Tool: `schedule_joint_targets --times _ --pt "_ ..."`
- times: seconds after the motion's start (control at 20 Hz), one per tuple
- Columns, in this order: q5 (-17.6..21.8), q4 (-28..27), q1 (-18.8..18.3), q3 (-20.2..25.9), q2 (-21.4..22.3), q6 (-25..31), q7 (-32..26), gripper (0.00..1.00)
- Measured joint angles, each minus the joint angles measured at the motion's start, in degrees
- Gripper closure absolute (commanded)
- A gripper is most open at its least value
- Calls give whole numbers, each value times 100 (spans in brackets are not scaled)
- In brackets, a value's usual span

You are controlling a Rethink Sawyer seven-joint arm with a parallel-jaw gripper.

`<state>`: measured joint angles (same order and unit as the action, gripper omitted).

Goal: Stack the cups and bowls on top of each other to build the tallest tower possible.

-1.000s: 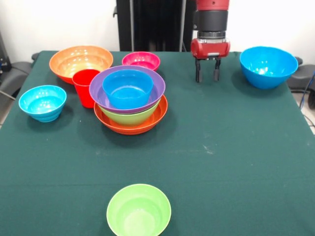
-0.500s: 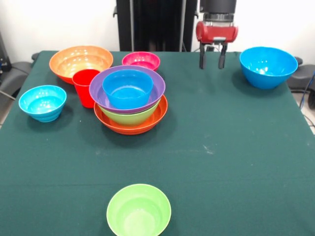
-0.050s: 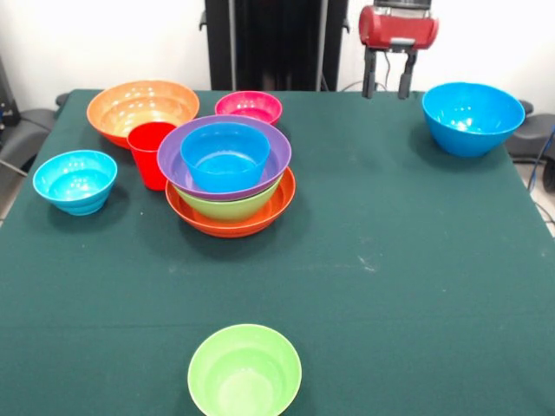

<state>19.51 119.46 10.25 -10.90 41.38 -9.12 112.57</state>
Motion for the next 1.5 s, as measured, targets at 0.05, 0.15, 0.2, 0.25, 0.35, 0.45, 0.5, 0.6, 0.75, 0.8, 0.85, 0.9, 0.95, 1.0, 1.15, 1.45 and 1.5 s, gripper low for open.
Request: schedule_joint_targets --times 0.05,0.15,0.2,0.25,0.35,0.45,0.5,0.6,0.75,0.8,0.85,0.9,0.95,1.0,1.15,1.45,1.5 --pt "-19 0 12 0 16 21 0 0" --pt "-113 0 124 -1 28 34 0 0" --pt "-135 0 164 -1 29 33 0 0" --pt "-157 0 203 -1 30 33 0 0" --pt "-249 0 360 -9 26 33 0 0" --pt "-304 0 449 -21 13 34 0 0" --pt "-369 0 566 -43 -17 33 0 0" --pt "-422 0 675 -66 -56 34 3 0" --pt "-507 0 862 -123 -137 22 3 0" --pt "-533 0 914 -143 -175 9 3 0" --pt "-552 0 951 -163 -212 -20 3 0" --pt "-570 -1 988 -184 -249 -48 3 0" --pt "-587 -1 1020 -211 -301 -101 3 0" --pt "-602 -2 1056 -248 -387 -195 5 0" --pt "-623 -20 1091 -315 -624 -480 5 0" --pt "-752 -219 1091 -467 -1365 -1175 5 0" --pt "-820 -319 1091 -523 -1657 -1384 5 0"
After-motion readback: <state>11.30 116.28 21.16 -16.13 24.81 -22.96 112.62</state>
